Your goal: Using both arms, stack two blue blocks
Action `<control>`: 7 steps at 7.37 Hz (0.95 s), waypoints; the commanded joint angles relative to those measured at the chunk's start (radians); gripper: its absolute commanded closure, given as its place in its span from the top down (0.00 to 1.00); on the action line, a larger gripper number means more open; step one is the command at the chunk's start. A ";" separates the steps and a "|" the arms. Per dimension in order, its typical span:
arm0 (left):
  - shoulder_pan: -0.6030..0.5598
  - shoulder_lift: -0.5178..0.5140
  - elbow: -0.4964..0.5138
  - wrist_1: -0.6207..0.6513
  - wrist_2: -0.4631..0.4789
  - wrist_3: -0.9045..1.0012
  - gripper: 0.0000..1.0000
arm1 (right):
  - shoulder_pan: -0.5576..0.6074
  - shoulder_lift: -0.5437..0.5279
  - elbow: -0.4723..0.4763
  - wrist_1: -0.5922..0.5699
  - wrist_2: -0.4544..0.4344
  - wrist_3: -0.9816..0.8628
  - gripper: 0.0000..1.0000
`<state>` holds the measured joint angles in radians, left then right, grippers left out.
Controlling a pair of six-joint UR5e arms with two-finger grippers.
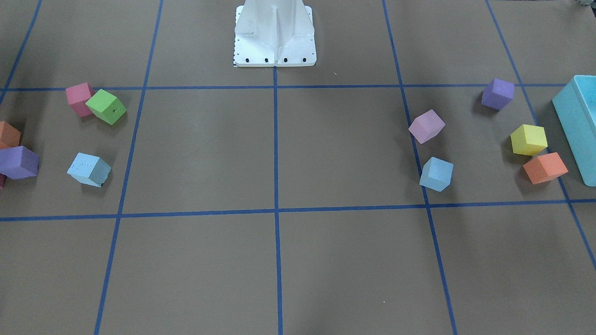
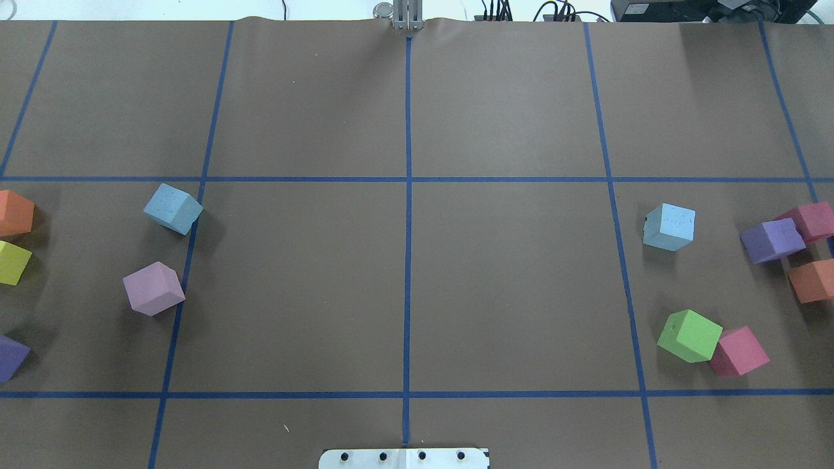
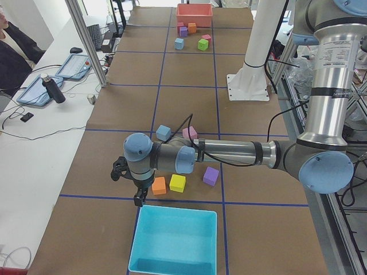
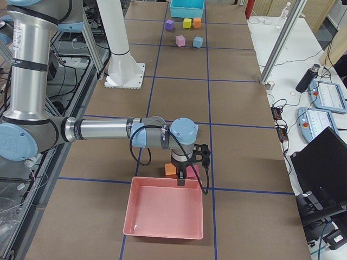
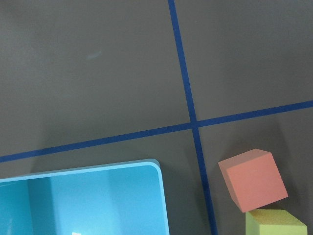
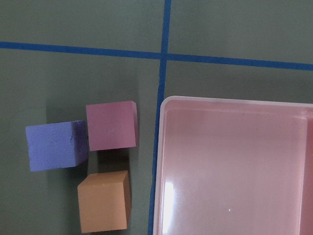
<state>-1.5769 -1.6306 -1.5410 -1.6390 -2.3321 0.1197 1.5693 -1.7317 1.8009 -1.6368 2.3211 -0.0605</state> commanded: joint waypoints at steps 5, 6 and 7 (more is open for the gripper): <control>0.003 -0.011 -0.105 -0.004 -0.015 0.003 0.98 | -0.084 0.075 0.027 0.002 0.023 0.178 1.00; 0.005 -0.012 -0.099 -0.024 -0.015 0.002 0.98 | -0.147 0.110 0.049 0.002 0.023 0.286 1.00; 0.012 -0.015 -0.096 -0.031 -0.015 -0.005 0.98 | -0.208 0.153 0.061 0.002 0.023 0.394 1.00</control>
<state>-1.5712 -1.6421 -1.6394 -1.6575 -2.3470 0.1206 1.4382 -1.6291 1.8421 -1.6352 2.3425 0.1970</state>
